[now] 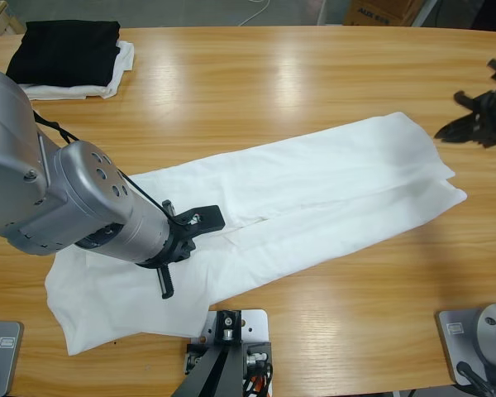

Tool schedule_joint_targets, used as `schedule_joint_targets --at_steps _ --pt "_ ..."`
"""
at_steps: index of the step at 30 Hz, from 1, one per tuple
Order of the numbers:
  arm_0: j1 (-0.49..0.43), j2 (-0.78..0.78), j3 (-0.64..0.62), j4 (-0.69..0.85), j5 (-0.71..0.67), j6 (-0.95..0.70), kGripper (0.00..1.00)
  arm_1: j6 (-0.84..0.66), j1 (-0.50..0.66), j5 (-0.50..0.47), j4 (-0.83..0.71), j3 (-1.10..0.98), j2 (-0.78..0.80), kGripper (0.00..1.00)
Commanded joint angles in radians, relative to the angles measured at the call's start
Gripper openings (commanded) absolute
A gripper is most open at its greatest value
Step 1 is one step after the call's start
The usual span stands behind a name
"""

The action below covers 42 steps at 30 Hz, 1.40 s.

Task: Fold clothes

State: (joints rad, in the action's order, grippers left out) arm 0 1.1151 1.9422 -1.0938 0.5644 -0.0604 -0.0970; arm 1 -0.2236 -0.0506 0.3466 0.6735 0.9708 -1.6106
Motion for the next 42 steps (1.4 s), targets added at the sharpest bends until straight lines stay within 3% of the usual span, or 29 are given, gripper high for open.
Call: schedule_joint_targets --at_steps 1,4,15,23,25,27,28,30,31,33,35,38,39,40,41,42 --pt "0.014 0.065 0.054 0.005 0.005 0.008 0.000 -0.062 0.074 0.227 -0.340 -0.230 -0.194 0.000" --pt "0.014 0.058 0.059 0.006 0.007 0.010 0.000 -0.045 0.078 0.212 -0.420 -0.248 -0.235 0.000" --pt "0.014 0.058 0.071 0.005 0.007 0.010 0.000 -0.011 0.017 -0.072 -0.363 -0.235 -0.128 0.000" --pt "0.017 0.058 0.074 0.004 0.006 0.008 0.000 0.040 -0.064 -0.077 -0.483 -0.211 -0.147 0.000" --pt "0.017 0.055 0.075 0.005 0.007 0.008 0.000 0.028 -0.098 -0.106 -0.451 -0.201 -0.093 0.000" --pt "0.017 0.054 0.077 0.004 0.008 0.008 0.000 0.017 -0.122 -0.120 -0.315 -0.158 -0.057 0.000" --pt "0.017 0.055 0.078 0.003 0.008 0.007 0.000 -0.001 -0.134 -0.125 -0.245 -0.142 -0.051 0.041" --pt "0.017 0.053 0.080 0.003 0.010 0.006 0.000 -0.067 -0.150 -0.114 -0.159 -0.141 -0.028 0.678" --pt "0.017 0.052 0.082 0.005 0.010 0.006 0.000 -0.110 -0.150 -0.092 -0.135 -0.142 -0.005 0.818" --pt "0.017 0.050 0.086 0.005 0.013 0.006 0.000 -0.241 -0.167 -0.084 -0.082 -0.145 0.033 0.932" --pt "0.017 0.048 0.087 0.004 0.014 0.004 0.000 -0.346 -0.202 -0.094 -0.055 -0.168 0.083 0.977" --pt "0.017 0.050 0.085 0.001 0.015 0.003 0.000 -0.431 -0.207 -0.094 -0.103 -0.200 0.201 0.928" --pt "0.017 0.050 0.084 -0.001 0.015 0.003 0.000 -0.408 -0.207 -0.071 -0.133 -0.201 0.208 0.729" --pt "0.017 0.051 0.084 -0.001 0.016 0.003 0.000 -0.373 -0.207 -0.013 -0.160 -0.200 0.198 0.296" --pt "0.017 0.052 0.085 -0.003 0.016 0.003 0.000 -0.341 -0.207 0.034 -0.174 -0.201 0.193 0.013" --pt "0.017 0.053 0.086 -0.003 0.016 0.003 0.000 -0.322 -0.199 0.060 -0.177 -0.205 0.192 0.000"
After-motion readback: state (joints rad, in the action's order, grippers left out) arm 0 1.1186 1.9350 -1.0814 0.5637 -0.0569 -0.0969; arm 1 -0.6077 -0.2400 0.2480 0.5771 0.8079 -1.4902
